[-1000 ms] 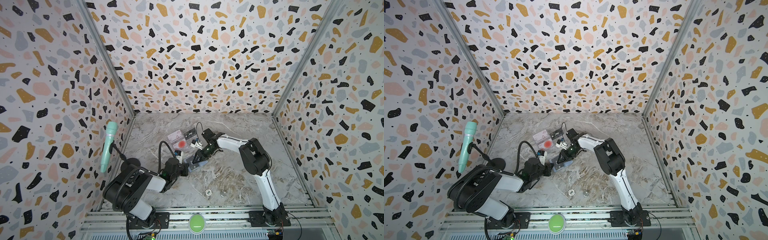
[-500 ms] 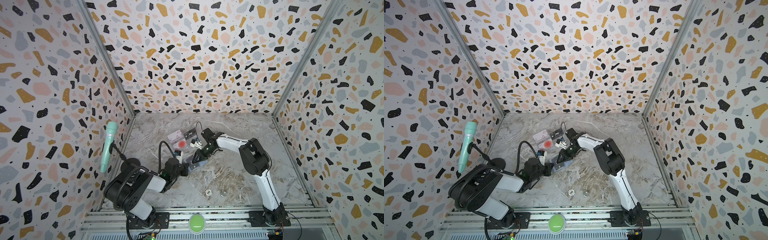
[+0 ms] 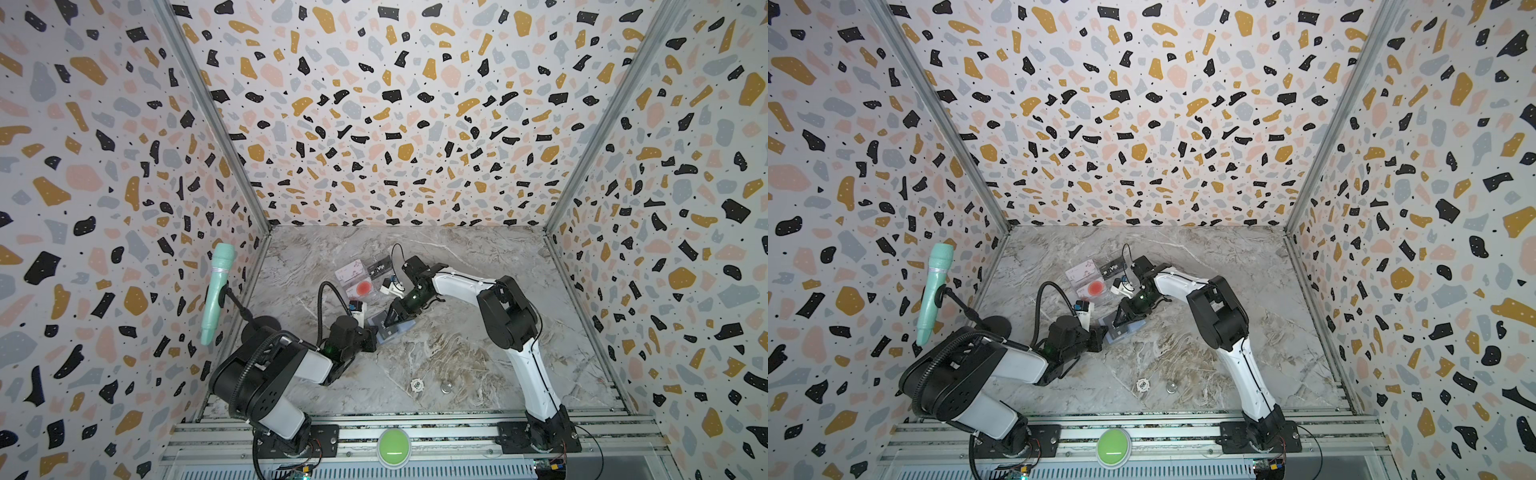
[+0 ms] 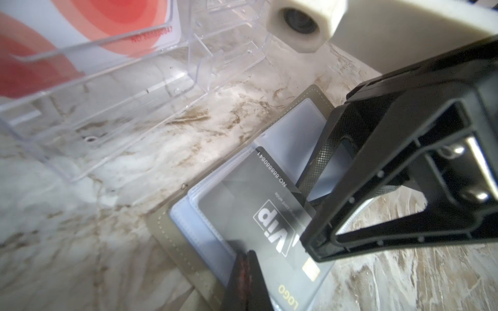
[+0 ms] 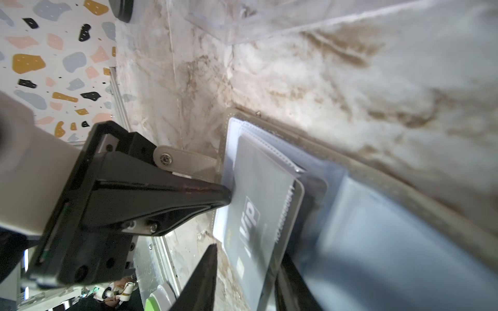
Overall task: Take the credit cards out of the card holder
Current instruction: Take out the credit card from the card slot.
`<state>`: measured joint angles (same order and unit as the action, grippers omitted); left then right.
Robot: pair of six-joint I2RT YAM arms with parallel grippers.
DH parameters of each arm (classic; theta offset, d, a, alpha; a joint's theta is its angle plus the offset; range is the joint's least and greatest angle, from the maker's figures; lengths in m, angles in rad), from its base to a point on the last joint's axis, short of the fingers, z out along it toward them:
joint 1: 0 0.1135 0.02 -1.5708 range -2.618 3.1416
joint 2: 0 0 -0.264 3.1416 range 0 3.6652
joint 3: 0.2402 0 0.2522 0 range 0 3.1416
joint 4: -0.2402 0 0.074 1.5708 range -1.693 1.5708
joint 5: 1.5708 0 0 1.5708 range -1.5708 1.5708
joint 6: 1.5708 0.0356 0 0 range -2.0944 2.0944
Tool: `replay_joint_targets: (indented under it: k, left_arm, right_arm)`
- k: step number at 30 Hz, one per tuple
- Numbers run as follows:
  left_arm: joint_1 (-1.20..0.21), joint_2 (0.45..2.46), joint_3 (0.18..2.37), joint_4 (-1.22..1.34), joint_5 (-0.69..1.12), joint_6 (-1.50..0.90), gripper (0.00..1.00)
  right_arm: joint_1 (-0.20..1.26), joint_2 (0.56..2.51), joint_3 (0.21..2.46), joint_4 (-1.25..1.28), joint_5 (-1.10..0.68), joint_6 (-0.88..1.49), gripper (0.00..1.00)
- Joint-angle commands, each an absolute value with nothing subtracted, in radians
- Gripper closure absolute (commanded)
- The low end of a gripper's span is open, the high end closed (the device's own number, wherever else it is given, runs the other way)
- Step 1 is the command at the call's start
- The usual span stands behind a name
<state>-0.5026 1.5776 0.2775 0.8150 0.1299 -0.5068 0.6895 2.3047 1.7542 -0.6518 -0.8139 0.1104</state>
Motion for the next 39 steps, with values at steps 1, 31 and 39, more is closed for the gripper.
replay_joint_targets:
  k: [1, 31, 39]
  left_arm:
    - [-0.506, 1.615, 0.273, 0.727, 0.13, -0.482, 0.97]
    - [-0.506, 1.618, 0.282, 0.709, 0.125, -0.481, 0.97]
    - [-0.505, 1.611, 0.281, 0.703, 0.124, -0.477, 0.97]
  right_arm:
    - [0.733, 2.318, 1.814, -0.713, -0.676, 0.094, 0.58]
    - [0.696, 2.331, 1.743, -0.609, -1.069, 0.063, 0.68]
    - [0.694, 2.348, 1.741, -0.603, -1.04, 0.076, 0.71]
